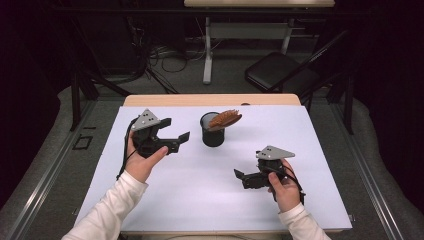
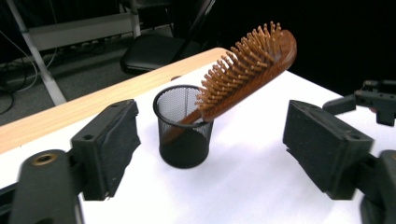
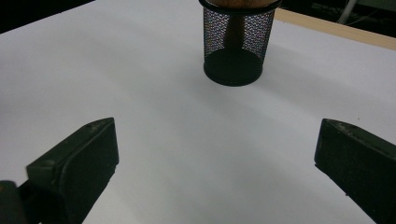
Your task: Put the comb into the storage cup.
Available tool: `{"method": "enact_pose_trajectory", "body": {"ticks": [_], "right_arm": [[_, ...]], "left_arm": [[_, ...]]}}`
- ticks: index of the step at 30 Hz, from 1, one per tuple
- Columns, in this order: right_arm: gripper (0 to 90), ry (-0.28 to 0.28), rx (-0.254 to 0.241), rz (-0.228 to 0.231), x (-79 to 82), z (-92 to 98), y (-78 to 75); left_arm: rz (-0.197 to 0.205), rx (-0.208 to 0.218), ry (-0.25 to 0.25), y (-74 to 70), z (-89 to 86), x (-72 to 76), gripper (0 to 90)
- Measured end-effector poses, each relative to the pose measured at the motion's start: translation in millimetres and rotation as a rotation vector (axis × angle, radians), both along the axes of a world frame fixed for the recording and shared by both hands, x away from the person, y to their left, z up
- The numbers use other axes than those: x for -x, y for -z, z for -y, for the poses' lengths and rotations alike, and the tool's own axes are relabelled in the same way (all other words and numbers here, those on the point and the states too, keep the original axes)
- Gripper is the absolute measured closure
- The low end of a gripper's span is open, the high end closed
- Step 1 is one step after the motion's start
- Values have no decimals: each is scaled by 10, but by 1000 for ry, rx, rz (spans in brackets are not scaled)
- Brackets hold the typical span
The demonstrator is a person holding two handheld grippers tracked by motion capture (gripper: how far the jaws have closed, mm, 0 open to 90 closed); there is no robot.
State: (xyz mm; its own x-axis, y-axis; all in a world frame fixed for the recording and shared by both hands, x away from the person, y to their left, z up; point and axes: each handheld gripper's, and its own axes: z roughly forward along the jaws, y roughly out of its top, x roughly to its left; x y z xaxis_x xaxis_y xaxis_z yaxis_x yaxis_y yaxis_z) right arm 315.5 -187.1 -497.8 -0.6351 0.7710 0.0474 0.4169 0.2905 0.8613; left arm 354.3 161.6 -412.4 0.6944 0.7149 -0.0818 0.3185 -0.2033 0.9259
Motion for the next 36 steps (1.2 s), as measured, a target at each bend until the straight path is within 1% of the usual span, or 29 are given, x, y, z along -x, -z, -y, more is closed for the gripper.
{"method": "enact_pose_trajectory", "body": {"ticks": [2,5,11,15,20,22,25,32,34,36], "right_arm": [[0,-2,1,4,-1,4,-12],[0,0,-4,2,1,6,-32],[0,-1,-2,6,12,8,-87],[0,9,-4,13,31,28,-120],[0,17,1,22,56,81,-153],[0,22,3,24,69,104,-156],[0,29,6,23,91,150,-159],[0,57,14,28,139,276,-153],[0,66,18,26,152,313,-147],[0,75,16,23,168,349,-141]], "left_arm": [[-1,13,4,10,-26,21,178],[-16,10,19,30,-56,42,152],[-17,29,22,52,-104,84,143],[-22,42,36,78,-142,122,109],[-24,35,41,138,-191,171,73],[-25,41,36,163,-218,190,70],[-24,32,34,204,-256,218,70],[-21,21,36,311,-363,304,57],[-20,28,35,345,-394,326,43],[-23,26,31,379,-420,349,32]]}}
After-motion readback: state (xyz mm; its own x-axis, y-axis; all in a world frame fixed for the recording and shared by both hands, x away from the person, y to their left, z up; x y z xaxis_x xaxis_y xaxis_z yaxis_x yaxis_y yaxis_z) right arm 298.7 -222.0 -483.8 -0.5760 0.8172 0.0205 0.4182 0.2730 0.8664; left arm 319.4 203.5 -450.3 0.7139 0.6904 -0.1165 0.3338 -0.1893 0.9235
